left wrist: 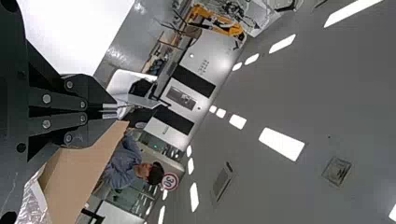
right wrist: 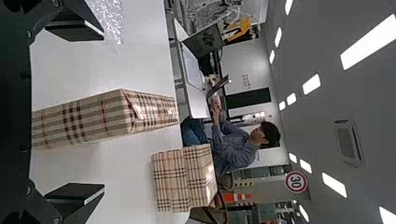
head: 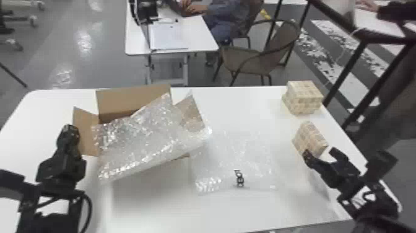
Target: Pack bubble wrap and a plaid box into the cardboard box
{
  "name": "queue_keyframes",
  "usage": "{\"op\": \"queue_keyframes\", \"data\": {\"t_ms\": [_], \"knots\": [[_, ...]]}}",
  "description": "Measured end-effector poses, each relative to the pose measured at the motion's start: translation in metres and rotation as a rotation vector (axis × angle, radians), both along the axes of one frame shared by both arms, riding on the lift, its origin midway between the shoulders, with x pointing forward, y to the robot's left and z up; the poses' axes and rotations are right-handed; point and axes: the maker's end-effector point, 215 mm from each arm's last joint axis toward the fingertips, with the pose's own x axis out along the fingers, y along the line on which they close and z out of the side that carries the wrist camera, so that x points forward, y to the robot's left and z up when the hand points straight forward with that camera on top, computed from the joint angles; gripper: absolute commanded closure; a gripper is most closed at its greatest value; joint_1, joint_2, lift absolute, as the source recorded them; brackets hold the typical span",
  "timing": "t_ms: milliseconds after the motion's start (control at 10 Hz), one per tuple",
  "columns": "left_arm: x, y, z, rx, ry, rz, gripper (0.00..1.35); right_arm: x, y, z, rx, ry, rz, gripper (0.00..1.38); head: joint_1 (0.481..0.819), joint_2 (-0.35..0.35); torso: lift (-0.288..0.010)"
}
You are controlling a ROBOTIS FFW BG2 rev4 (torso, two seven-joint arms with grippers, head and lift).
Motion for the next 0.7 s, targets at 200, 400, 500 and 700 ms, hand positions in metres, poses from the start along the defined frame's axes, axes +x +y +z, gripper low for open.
{"op": "queue_keyframes", "data": {"t_ms": [200, 400, 500, 700], "knots": [[-0.001, 0.001, -0.001, -0.004, 0.001, 0.002, 1.20, 0.018, 0.012, -0.004, -0.007, 0.026, 0.042, 0.15, 0.695, -0.097, -0.110], [-0.001, 0.001, -0.002, -0.010, 0.001, 0.000, 1.20, 0.034, 0.024, -0.007, -0.012, 0.047, 0.085, 0.15, 0.695, -0.079, -0.110], [0.000, 0.001, -0.001, -0.010, 0.000, -0.001, 1.20, 0.037, 0.027, -0.009, -0.019, 0.064, 0.098, 0.16, 0.695, -0.075, -0.110], [0.000, 0.001, -0.002, -0.011, 0.000, 0.001, 1.20, 0.035, 0.026, -0.015, -0.036, 0.102, 0.091, 0.22, 0.695, -0.076, -0.110]]}}
